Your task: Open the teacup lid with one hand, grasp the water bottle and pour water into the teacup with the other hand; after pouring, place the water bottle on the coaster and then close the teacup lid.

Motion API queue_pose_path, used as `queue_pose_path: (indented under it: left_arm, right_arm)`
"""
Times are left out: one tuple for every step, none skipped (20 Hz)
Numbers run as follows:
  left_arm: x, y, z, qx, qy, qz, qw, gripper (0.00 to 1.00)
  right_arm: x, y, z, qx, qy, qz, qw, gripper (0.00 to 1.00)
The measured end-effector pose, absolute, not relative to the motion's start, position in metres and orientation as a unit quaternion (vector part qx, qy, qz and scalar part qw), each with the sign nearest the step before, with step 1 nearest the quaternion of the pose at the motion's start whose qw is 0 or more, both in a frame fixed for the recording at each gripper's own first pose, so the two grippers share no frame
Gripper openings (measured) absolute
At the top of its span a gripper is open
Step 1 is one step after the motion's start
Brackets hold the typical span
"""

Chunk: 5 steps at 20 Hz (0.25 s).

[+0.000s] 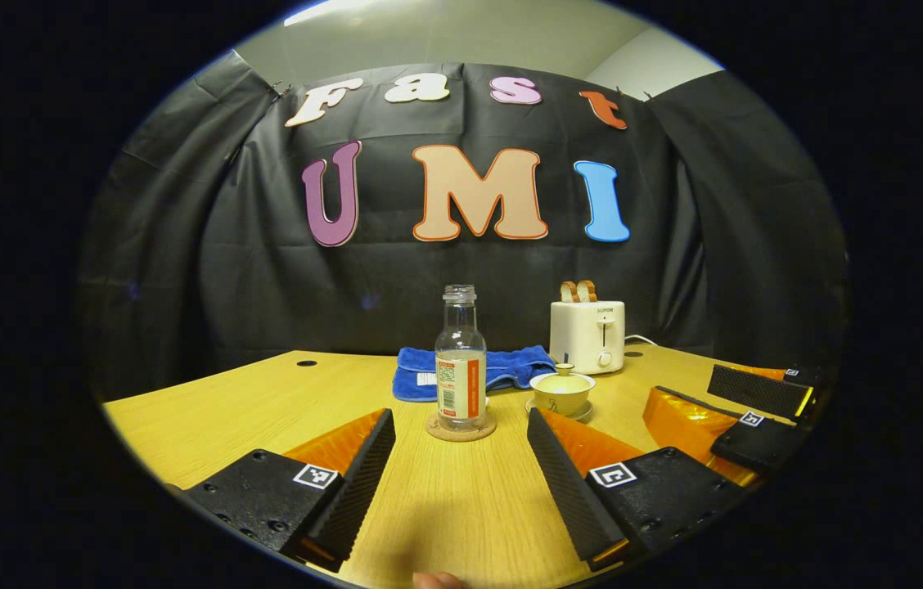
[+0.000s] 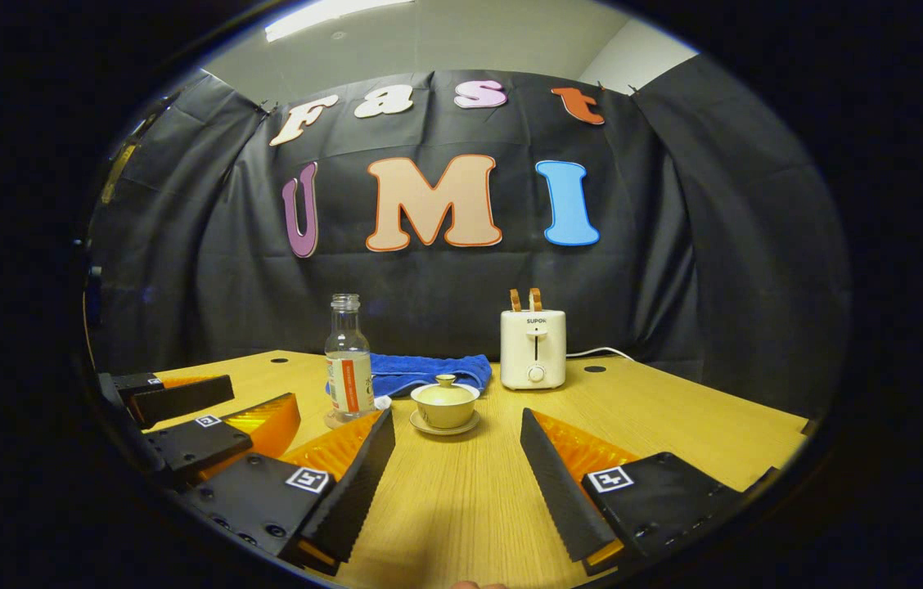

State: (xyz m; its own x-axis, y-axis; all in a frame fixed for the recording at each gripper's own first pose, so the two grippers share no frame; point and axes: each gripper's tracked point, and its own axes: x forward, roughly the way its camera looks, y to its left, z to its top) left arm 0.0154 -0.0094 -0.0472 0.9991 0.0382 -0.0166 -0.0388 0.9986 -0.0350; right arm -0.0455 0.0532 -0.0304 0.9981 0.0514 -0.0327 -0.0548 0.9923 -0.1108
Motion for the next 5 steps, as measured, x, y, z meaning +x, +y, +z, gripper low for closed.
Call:
queue_pose_path:
  left_arm:
    - [0.0143, -0.0146, -0.0469, -0.017, 0.007, 0.013, 1.0, 0.95]
    - [0.015, -0.0148, -0.047, -0.016, 0.006, 0.015, 1.0, 0.95]
    - [0.0138, -0.0137, -0.047, -0.018, 0.007, 0.015, 1.0, 0.94]
    - [0.0148, -0.0136, -0.0458, -0.018, 0.006, 0.016, 1.0, 0.94]
    - [0.0149, -0.0139, -0.0466, -0.017, 0.007, 0.016, 1.0, 0.94]
  right_arm:
    - [-0.0462, 0.0557, -0.0306, -0.056, 0.016, 0.029, 0.998, 0.97]
    - [-0.0468, 0.0549, -0.0304, -0.055, 0.015, 0.027, 0.998, 0.95]
    - [-0.0459, 0.054, -0.0304, -0.057, 0.015, 0.027, 0.998, 0.95]
    - [-0.0461, 0.0541, -0.031, -0.056, 0.015, 0.027, 0.998, 1.0]
    - [-0.0466, 0.0543, -0.0307, -0.057, 0.015, 0.026, 0.998, 0.98]
